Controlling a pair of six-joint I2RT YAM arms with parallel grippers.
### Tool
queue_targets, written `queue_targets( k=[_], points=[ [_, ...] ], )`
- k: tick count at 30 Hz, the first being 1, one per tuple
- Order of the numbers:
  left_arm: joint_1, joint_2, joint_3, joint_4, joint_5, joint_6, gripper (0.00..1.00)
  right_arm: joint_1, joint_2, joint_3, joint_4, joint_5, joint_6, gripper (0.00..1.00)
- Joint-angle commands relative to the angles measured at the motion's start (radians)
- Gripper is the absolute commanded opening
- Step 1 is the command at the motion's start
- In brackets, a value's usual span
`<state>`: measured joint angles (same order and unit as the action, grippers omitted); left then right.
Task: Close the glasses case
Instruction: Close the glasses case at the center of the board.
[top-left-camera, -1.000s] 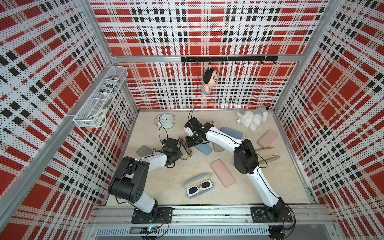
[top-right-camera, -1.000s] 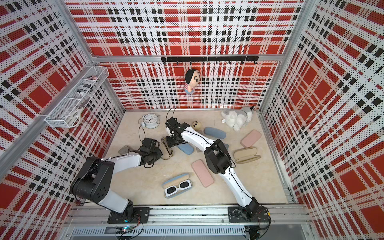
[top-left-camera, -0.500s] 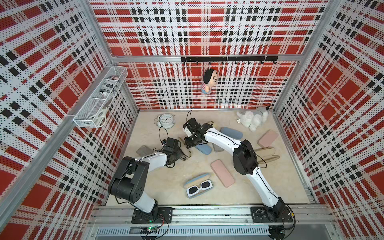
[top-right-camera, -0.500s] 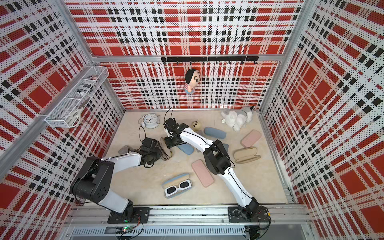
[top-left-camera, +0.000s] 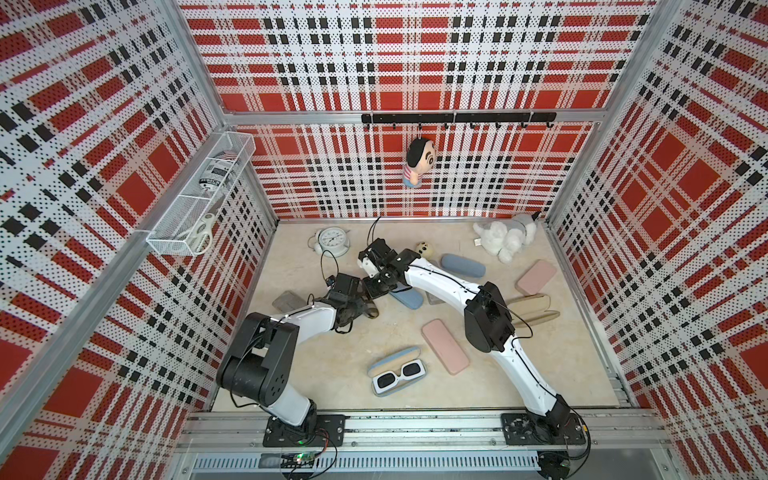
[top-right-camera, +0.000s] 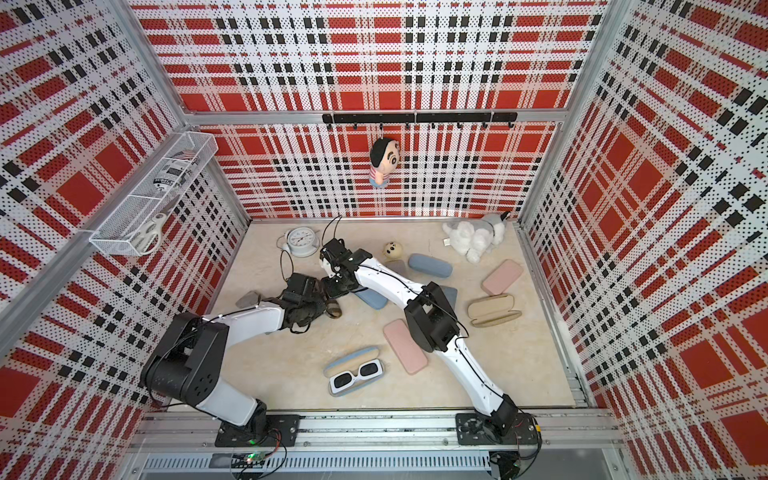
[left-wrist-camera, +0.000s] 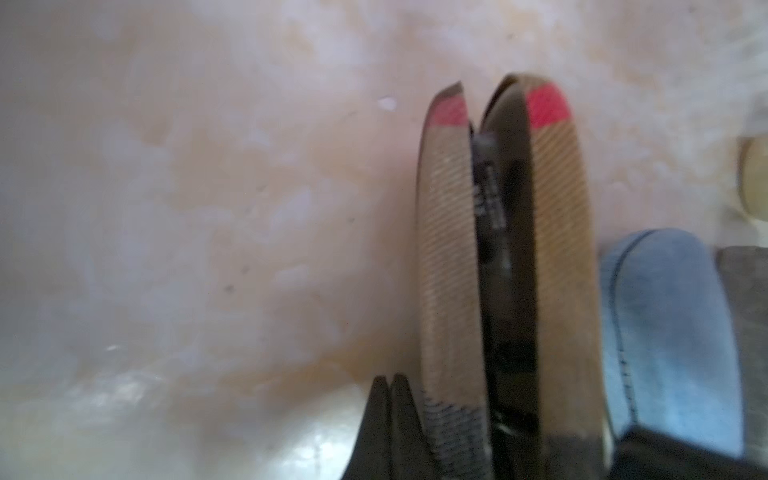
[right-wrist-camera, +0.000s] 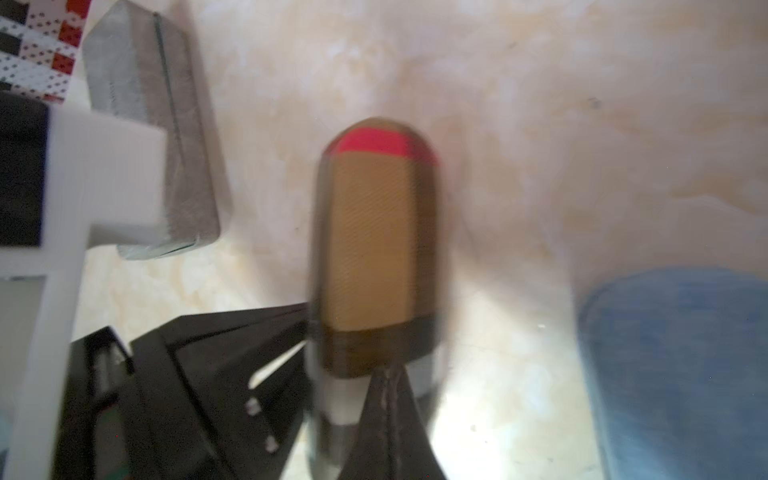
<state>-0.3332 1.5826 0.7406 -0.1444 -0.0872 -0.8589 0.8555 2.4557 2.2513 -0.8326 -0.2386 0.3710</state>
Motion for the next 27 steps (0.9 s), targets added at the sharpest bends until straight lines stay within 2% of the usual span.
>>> queue_targets(
  k=[1, 9, 15, 22, 27],
  points=[
    [-0.023, 0.01, 0.042, 0.11, 0.061, 0.009, 0.0, 0.056, 0.035, 0.015, 0.014, -0.106, 0.009, 0.02],
    [-0.027, 0.003, 0.041, 0.11, 0.058, 0.008, 0.0, 0.052, 0.014, -0.002, 0.02, -0.066, 0.024, 0.02],
    [-0.026, -0.052, 0.015, 0.085, 0.033, 0.006, 0.0, 0.03, -0.053, -0.108, 0.122, -0.057, 0.083, 0.02],
    [0.002, -0.228, -0.033, 0.007, -0.027, 0.007, 0.0, 0.01, -0.13, -0.172, 0.196, -0.071, 0.086, 0.17],
    [0.054, -0.353, -0.079, -0.034, -0.035, 0.015, 0.01, 0.007, -0.157, -0.163, 0.178, -0.038, 0.078, 0.17]
  ],
)
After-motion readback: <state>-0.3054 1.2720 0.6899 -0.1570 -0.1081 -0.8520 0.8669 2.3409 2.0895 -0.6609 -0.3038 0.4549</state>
